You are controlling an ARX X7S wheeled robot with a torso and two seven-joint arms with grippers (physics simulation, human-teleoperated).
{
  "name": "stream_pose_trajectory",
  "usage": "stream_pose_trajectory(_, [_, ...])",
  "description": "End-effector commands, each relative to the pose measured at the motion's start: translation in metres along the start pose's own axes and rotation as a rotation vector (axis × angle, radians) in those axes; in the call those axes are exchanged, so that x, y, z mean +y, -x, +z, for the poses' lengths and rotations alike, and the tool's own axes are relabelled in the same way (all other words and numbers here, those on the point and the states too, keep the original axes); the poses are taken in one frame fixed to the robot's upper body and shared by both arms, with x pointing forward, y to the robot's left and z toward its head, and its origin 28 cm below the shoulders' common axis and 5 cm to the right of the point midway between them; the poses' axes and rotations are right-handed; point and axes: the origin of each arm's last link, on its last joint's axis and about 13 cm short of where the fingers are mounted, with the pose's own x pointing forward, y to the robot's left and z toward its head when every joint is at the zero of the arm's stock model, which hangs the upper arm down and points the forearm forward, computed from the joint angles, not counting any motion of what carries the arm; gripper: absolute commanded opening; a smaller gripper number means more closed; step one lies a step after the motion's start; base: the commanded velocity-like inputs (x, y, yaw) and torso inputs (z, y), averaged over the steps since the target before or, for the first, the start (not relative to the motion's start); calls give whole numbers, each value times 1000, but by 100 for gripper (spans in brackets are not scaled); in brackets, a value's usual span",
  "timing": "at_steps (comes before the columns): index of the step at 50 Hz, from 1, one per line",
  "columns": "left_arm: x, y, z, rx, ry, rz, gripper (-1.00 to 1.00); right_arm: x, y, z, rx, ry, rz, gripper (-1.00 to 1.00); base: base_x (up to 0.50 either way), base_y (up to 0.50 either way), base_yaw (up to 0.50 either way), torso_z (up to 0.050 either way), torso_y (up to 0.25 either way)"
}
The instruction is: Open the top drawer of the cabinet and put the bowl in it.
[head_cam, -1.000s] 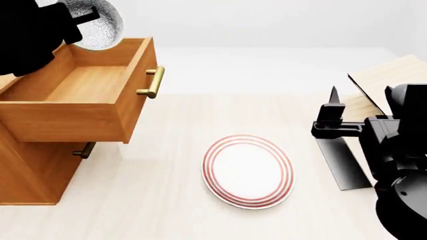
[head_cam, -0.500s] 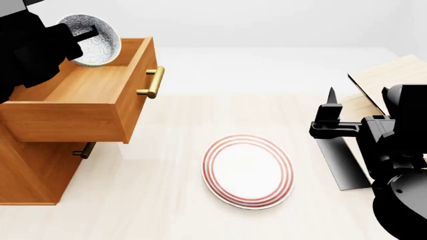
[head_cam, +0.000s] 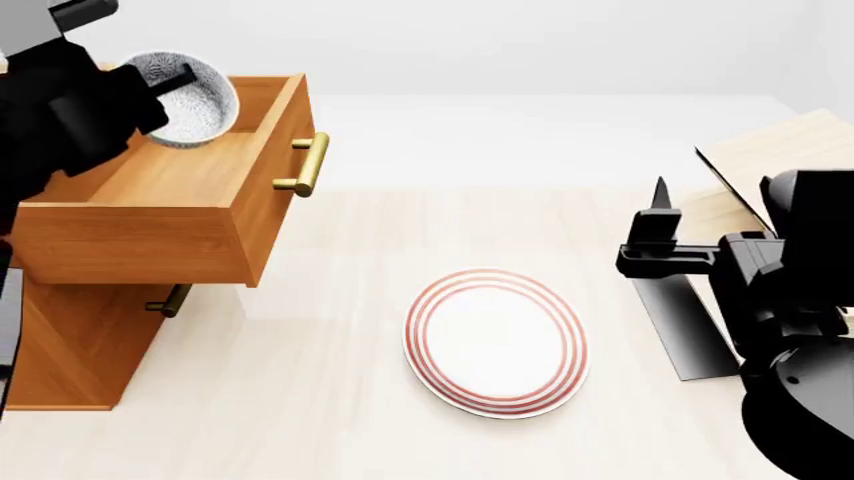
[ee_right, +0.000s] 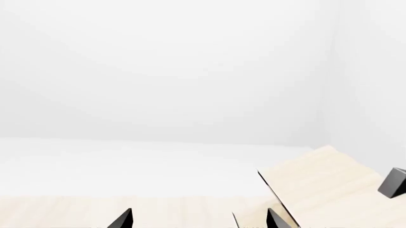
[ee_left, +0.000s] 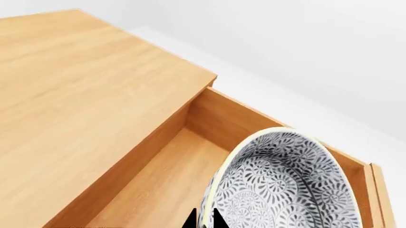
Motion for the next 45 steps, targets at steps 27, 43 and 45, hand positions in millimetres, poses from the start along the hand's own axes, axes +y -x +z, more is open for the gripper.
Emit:
stream_pose_trajectory(27, [-2, -27, -20, 31, -6, 77, -100, 0, -5, -7, 16, -3, -2, 100, 0, 0, 0, 0, 0])
stream_pose_trajectory(43, [-3, -14, 3, -18, -6, 59, 100, 1, -6, -4, 15, -2, 2, 100, 0, 0, 0, 0, 0])
stream_pose_trajectory(45, [-4, -11, 8, -29, -6, 54, 100, 1, -5, -3, 13, -1, 3, 100, 0, 0, 0, 0, 0])
